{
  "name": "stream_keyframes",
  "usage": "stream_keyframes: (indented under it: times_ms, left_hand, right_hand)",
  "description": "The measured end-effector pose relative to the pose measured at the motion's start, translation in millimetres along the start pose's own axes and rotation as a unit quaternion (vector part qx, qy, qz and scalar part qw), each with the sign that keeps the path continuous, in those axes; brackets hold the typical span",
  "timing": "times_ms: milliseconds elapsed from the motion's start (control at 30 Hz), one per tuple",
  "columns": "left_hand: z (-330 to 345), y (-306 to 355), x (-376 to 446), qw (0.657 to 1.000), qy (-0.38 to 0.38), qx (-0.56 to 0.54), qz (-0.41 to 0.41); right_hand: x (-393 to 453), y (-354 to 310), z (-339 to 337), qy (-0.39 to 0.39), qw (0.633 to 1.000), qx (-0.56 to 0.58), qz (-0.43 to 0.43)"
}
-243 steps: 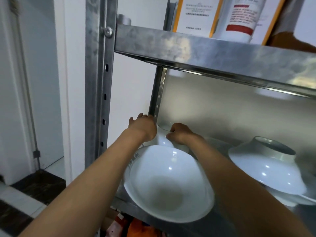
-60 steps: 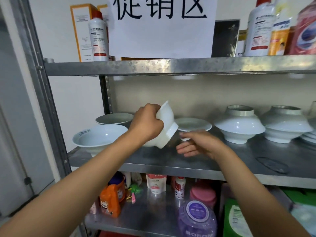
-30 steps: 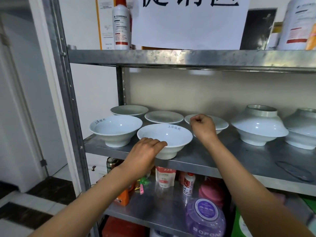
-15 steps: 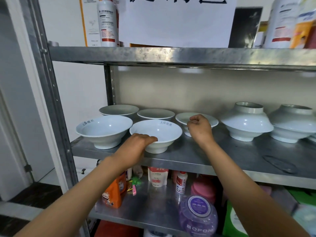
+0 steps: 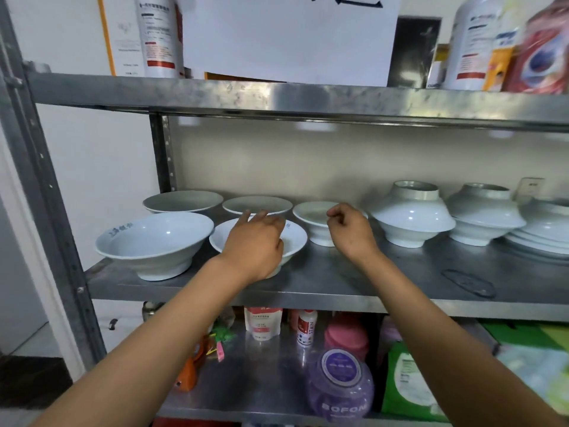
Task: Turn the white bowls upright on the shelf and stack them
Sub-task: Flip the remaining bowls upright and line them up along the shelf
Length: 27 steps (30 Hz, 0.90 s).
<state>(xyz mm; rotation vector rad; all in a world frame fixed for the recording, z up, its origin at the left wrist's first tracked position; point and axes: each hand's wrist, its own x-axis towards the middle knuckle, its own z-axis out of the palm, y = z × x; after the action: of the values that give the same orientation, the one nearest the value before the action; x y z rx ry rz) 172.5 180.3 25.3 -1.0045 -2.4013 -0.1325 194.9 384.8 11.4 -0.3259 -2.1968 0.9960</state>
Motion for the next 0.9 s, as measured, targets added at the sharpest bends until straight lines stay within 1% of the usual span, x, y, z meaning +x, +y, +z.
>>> stream_keyframes:
  times_ms: [100,200,267,333,500,567,700,800,900]
  left_hand:
    - [12,3,16,1.0,-0.007,-0.019,0.016]
    - [23,10,31,0.999,-0.006,-0.03,0.039]
    - [29,15,39,0.998,0.002,-0.051,0.048]
    - [35,21,48,0.996,0.016,-0.069,0.058]
    - [47,49,65,0.989,0.033,-0.118,0.084]
    - [52,62,71,0.986,0.034,-0.133,0.095]
    - [61,88,86,0.988,0.022,-0.122,0.095]
    - [67,99,96,0.992,0.009,-0.104,0.075]
    - [72,109,100,0.994,0.001,-0.097,0.051]
  right_hand:
    - [-3,7,-6,-0.023,0.993,-0.103,-0.046]
    - [-2,13,-18,-0.028,0.97,-0.226,-0.083]
    - [3,16,-27,-0.026,0.956,-0.279,-0.088]
    - [8,18,-35,-0.028,0.948,-0.309,-0.077]
    - [24,38,-66,0.024,0.949,-0.308,-0.066]
    - [35,50,-79,0.04,0.951,-0.304,-0.042]
    - [67,73,-110,0.085,0.958,-0.275,-0.001]
    - [92,91,-131,0.073,0.962,-0.26,0.038]
    - [109,108,-140,0.03,0.956,-0.285,0.07]
